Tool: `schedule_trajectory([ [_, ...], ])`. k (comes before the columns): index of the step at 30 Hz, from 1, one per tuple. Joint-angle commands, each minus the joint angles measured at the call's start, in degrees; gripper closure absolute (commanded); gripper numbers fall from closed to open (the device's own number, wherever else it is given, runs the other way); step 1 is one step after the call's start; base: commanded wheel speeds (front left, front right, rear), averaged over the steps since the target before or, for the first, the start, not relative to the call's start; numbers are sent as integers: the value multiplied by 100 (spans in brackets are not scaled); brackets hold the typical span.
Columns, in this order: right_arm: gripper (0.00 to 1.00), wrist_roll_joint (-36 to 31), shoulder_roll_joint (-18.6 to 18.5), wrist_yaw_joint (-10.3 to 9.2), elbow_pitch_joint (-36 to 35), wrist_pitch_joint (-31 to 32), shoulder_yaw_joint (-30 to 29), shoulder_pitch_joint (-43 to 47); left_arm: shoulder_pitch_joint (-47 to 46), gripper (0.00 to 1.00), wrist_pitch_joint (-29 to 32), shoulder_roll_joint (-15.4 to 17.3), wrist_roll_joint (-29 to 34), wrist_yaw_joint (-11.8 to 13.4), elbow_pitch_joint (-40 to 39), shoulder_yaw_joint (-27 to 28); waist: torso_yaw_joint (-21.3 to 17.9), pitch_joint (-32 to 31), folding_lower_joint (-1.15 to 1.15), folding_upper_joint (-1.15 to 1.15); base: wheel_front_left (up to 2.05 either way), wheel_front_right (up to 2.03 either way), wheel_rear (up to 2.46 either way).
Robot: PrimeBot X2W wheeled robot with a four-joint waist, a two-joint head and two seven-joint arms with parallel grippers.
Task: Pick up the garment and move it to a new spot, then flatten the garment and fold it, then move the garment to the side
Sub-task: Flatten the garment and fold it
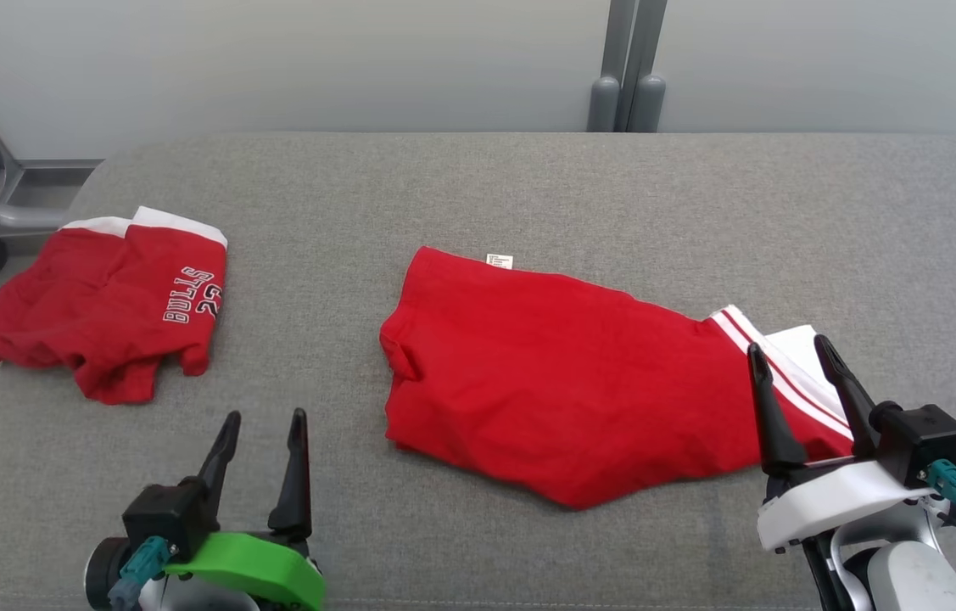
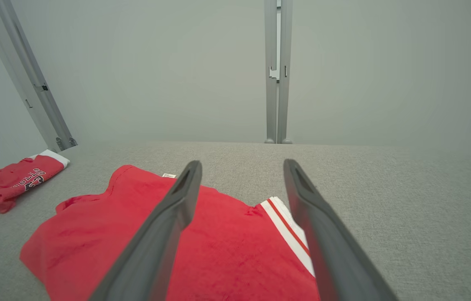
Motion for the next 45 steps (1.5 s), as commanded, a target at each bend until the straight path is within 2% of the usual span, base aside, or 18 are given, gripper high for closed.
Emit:
schedule_trajectory([
  [1, 0, 9, -14, -8, 14, -23, 28, 67, -3, 0, 63, 55, -38, -35, 28, -39, -30, -4, 0, 0, 0, 0, 0],
  [4, 0, -20, -14, -8, -31, 30, 108, 47, -400, 0, 473, 96, -82, -208, 235, -200, -96, 44, 0, 0, 0, 0, 0],
  [11, 0, -88, -15, -8, -154, 95, 361, -120, -1589, 0, 1678, -4, -262, -341, 1113, -374, -334, 311, 0, 0, 0, 0, 0],
  [13, 0, -86, -13, -8, -176, 101, 466, -186, -1979, 0, 2027, -26, -338, -310, 1452, -354, -444, 423, 0, 0, 0, 0, 0],
  [15, 0, -88, -14, -8, -204, 90, 611, -274, -2492, 0, 2524, -37, -354, -103, 1934, -304, -615, 623, 0, 0, 0, 0, 0],
  [18, 0, -113, -13, -8, -239, 101, 750, -382, -2984, 0, 2936, -41, -415, 29, 2311, -252, -800, 840, 0, 0, 0, 0, 0],
  [24, 0, -128, -12, -8, -202, -24, 844, -554, -3600, 0, 3417, 95, -347, 244, 2870, -225, -1125, 1129, 0, 0, 0, 0, 0],
  [28, 0, -139, -12, -8, -153, -106, 894, -595, -3760, 0, 3698, 172, -395, 296, 3080, -233, -1264, 1207, 0, 0, 0, 0, 0],
  [34, 0, -173, -12, -8, -87, -172, 876, -606, -3777, 0, 3996, 216, -441, 371, 3294, -256, -1334, 1219, 0, 0, 0, 0, 0],
  [39, 0, -211, -12, -8, -64, -164, 911, -641, -3753, 0, 4070, 216, -485, 325, 3359, -276, -1344, 1207, 0, 0, 0, 0, 0],
  [40, 0, -209, -11, -8, -61, -164, 927, -640, -3749, 53, 4045, 212, -494, 314, 3362, -282, -1341, 1202, 0, 0, 0, 0, 0],
  [41, 0, -208, -13, -8, -59, -165, 929, -635, -3744, 91, 4002, 206, -499, 290, 3350, -290, -1336, 1197, 0, 0, 0, 0, 0],
  [42, 0, -212, -13, -8, -54, -168, 933, -632, -3735, 100, 3967, 201, -500, 287, 3347, -299, -1326, 1191, 0, 0, 0, 0, 0],
  [45, 0, -247, -12, -8, -41, -163, 924, -592, -3673, 100, 3879, 142, -538, 235, 3345, -301, -1268, 1147, 0, 0, 0, 0, 0],
])
